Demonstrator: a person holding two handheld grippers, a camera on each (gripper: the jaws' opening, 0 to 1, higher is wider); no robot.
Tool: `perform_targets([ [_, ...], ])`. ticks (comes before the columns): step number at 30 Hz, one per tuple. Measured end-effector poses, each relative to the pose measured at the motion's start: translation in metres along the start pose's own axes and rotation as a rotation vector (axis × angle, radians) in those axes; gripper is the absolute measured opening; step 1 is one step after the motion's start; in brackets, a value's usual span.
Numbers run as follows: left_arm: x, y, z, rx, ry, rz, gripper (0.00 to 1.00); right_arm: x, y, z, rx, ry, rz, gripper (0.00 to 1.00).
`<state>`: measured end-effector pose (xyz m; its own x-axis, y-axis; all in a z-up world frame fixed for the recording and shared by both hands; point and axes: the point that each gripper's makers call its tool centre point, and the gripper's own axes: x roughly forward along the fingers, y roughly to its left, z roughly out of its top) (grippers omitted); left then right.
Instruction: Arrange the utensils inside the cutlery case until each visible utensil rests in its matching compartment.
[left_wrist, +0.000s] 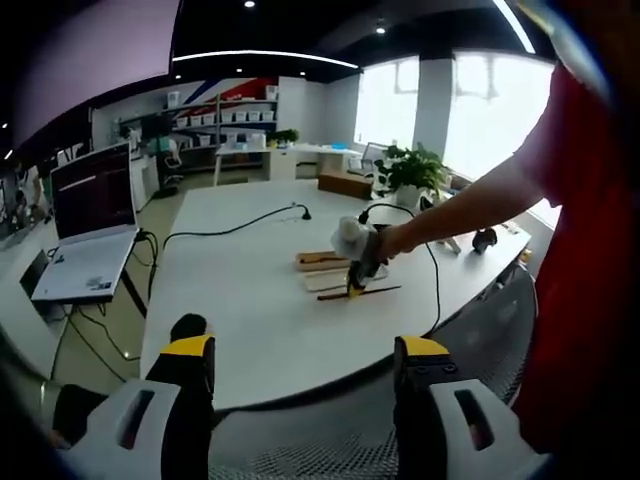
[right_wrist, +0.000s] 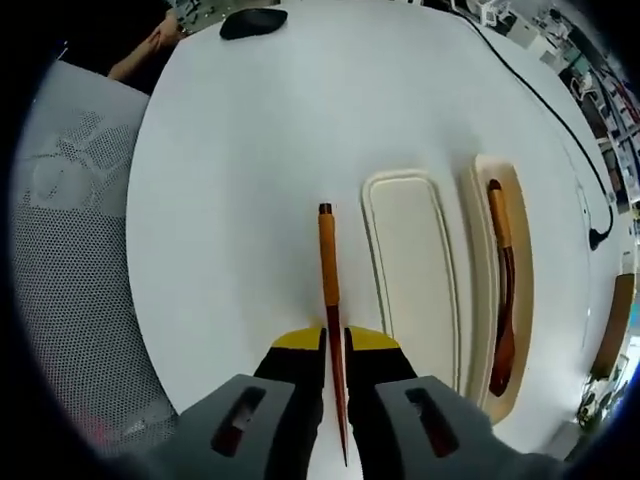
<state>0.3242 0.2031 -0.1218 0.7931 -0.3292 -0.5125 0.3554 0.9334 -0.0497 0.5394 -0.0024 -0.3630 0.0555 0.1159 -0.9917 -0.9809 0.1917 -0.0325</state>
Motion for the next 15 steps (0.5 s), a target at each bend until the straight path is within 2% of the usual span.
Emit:
perform_targets([
  [8, -0.0001, 0.0026, 0.0009, -0.002, -0.01, 0.009, 0.74, -0.0024, 0.003, -0.0029, -0.02, -0.002, -0.009, 0.03],
  [11, 0.0003, 0.0021, -0.0013, 0.002, -0.003, 0.006, 0.74, -0.0008, -0.0007, -0.0005, -0.003, -0.013, 0.006, 0.01],
  [12, 0.0003, 0.002, -0.002, 0.002, -0.001, 0.005, 0.74, -0.0019, 0.0012, -0.0024, 0.037, -0.018, -0.001, 0.01],
  [15, -0.0006, 0.0032, -0.0027, -0.007, -0.006, 0.007, 0.74, -0.0011, 0.0033, -0.0029, 0.008, -0.024, -0.003, 0.01],
])
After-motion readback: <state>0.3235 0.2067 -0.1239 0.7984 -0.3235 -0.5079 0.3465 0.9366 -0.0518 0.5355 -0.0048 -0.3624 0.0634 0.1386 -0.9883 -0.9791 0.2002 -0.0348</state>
